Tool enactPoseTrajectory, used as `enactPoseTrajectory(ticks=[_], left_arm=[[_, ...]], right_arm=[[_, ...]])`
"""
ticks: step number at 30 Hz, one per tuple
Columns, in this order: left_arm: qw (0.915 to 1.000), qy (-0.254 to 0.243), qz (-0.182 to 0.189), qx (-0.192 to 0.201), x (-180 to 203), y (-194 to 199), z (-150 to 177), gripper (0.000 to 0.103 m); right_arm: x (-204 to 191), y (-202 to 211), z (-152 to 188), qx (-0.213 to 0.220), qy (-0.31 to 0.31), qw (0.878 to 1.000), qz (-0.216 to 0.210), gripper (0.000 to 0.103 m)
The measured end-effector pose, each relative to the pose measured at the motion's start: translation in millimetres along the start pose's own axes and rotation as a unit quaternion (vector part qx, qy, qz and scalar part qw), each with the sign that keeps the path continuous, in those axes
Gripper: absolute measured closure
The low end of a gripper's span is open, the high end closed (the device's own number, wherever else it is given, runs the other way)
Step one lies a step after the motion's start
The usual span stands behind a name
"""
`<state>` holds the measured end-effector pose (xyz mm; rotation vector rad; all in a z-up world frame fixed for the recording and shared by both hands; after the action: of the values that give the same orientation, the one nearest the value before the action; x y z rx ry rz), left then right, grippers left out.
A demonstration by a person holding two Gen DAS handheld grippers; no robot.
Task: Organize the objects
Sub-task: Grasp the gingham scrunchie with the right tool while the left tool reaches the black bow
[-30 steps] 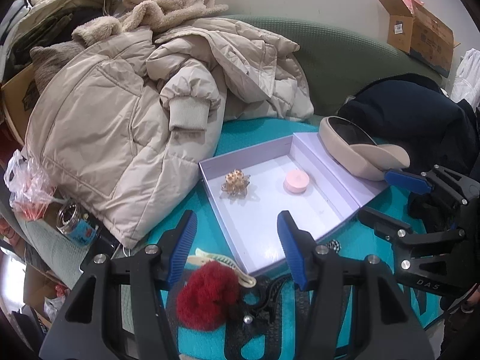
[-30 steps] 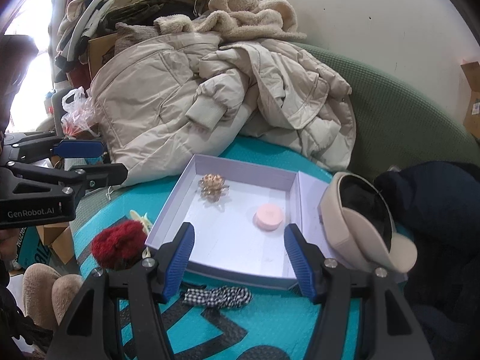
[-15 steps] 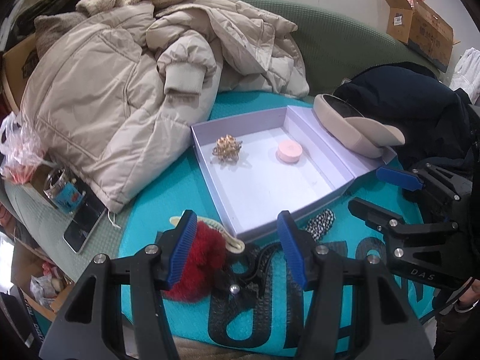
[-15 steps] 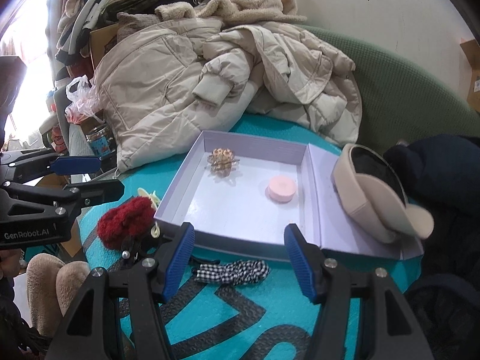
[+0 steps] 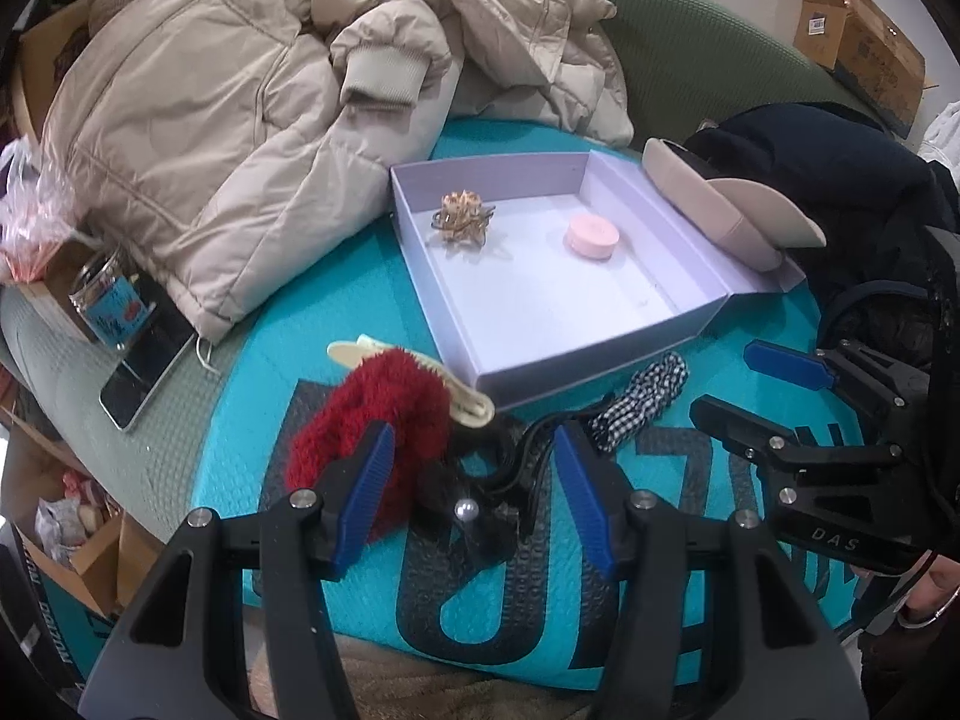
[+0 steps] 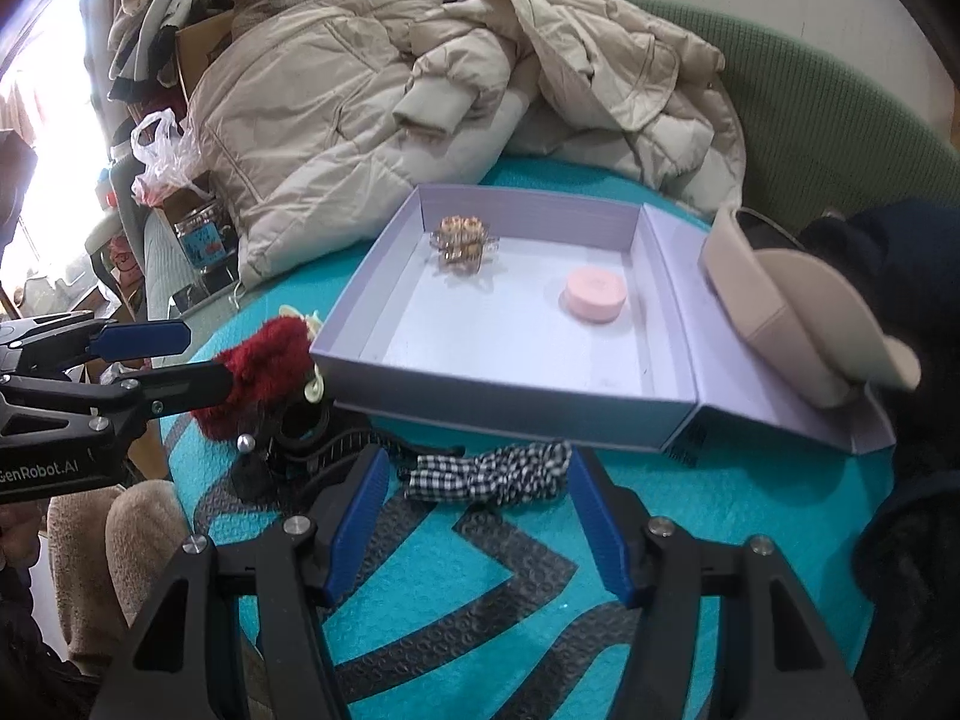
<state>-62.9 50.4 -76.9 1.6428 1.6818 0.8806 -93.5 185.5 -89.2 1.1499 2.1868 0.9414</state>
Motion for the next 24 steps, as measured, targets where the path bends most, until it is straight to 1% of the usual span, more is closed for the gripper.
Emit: enactPoseTrajectory(ticks=[6, 8, 12, 19, 24], left_arm=[[0.9999, 0.01, 0.0, -0.008, -3.3, -9.4, 16.7, 0.049], [0.9998, 0.018, 0.002, -0.011, -4.7, -13.8, 21.9, 0.049], [0.9993, 0.033, 0.003, -0.015, -9.0, -22.0, 30.5, 0.049], [0.9977, 0.057, 0.016, -0.032, -12.5, -37.8, 45.5, 0.049], [0.9975, 0.052, 0.02, -0.043, -10.1, -48.3, 50.6, 0.049]], right_arm=[[0.0, -11.8, 12.7, -0.011, -0.006, 1.0, -0.007, 0.04], [-0.7, -16.4, 17.0, -0.016, -0.007, 1.0, -0.009, 0.037], [-1.7, -26.8, 24.4, -0.026, -0.011, 0.999, -0.015, 0.035], [-0.6, -42.8, 30.1, -0.038, -0.022, 0.999, -0.02, 0.031], [1.4, -54.4, 29.2, -0.041, -0.028, 0.999, -0.02, 0.027]])
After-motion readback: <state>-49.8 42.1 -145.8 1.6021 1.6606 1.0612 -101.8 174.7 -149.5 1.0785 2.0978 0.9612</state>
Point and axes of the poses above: each gripper's, at about its wrist camera, not at the fingertips, and y roughly against the way its jaws point, x to its right, z to its underside, the point moved 10 cm from there along -y, roughly the way its jaws point, and after that the axes turned 5 degrees about -z, right-handed, at the moved point
